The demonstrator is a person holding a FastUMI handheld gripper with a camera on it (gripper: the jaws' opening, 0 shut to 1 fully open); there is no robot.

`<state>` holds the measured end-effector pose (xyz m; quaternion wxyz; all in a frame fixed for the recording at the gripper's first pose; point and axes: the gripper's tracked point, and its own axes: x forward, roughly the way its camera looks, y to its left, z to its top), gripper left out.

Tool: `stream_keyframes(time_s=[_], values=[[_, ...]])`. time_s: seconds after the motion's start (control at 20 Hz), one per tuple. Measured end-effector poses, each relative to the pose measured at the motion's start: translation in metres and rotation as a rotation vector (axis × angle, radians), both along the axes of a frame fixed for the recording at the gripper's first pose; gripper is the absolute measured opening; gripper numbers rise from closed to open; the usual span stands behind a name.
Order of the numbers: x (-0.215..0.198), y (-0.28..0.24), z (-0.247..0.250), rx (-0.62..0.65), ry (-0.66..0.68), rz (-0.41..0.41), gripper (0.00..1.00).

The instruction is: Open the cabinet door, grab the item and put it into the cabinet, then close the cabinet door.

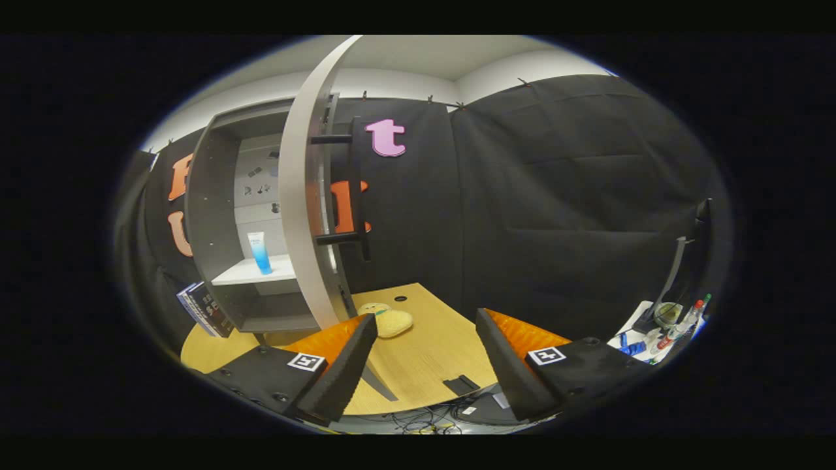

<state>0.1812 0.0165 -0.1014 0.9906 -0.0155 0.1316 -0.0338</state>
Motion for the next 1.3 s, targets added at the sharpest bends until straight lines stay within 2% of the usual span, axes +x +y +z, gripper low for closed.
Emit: stream_keyframes(time_s=[0.45,0.7,1.3], values=[[-0.007,0.026,-0.003,-0.006,0.010,0.026,0.96],[-0.016,0.070,-0.012,0.057,0.017,0.105,0.96],[-0.017,0.169,-0.027,0.077,0.045,0.247,0.96]])
